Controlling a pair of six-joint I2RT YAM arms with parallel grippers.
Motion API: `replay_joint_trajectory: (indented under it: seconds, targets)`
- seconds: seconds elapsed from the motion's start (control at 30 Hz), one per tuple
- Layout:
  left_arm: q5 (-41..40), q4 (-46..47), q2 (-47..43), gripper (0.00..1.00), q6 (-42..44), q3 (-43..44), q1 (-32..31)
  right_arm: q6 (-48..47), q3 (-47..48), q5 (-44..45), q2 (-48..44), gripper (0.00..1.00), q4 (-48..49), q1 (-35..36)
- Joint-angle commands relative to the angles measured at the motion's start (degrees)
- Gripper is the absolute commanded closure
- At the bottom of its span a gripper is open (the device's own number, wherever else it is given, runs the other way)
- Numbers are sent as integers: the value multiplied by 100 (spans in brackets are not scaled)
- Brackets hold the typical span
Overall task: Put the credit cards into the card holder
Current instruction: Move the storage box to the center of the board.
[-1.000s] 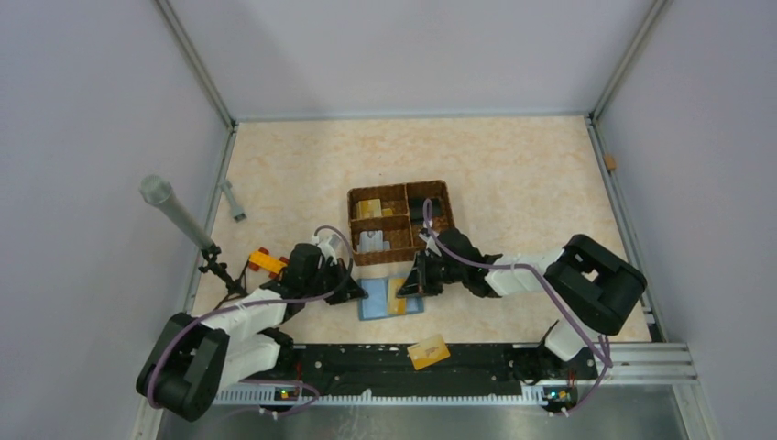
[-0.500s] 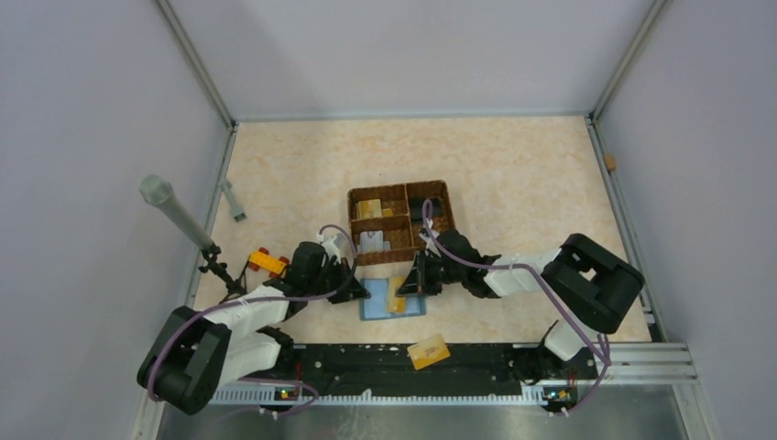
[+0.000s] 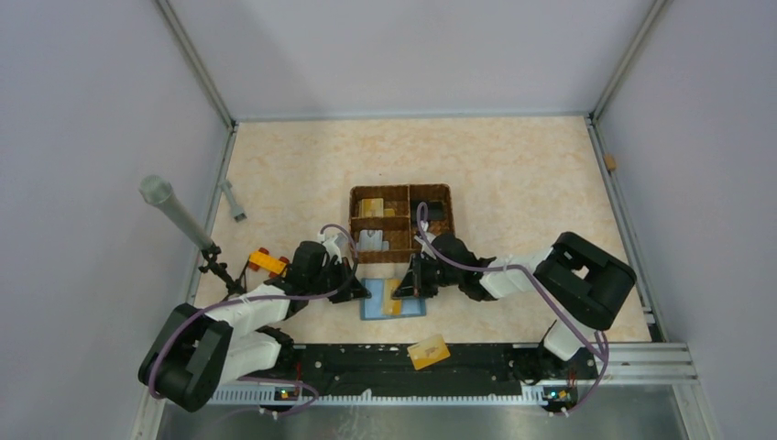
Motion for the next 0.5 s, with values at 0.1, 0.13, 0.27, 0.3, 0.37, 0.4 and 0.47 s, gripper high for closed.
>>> replay_joint_trajectory:
  seconds: [0.1, 0.13, 0.27, 0.3, 0.37, 0.4, 0.47]
  targets:
    - [-369, -302, 60, 99, 135, 6, -41, 301, -216, -83, 6, 100, -815, 151]
    - [-393, -321, 45, 99, 129, 6, -41, 310, -233, -42, -50, 100, -854, 161]
    - [-416, -347, -1, 100, 136, -2, -40, 223, -206, 195, -341, 100, -1159, 208]
    - [-374, -321, -3, 100, 146, -10, -38, 155, -170, 281, -405, 100, -1291, 241]
    - [-256, -269, 9, 100, 206, -6, -49, 52, -30, 413, -489, 100, -1501, 316]
    - [-226, -266, 7, 100, 240, -11, -59, 32, 1, 473, -520, 100, -1553, 348]
    - [-166, -257, 7, 100, 302, 8, -92, 29, 22, 546, -571, 100, -1540, 402]
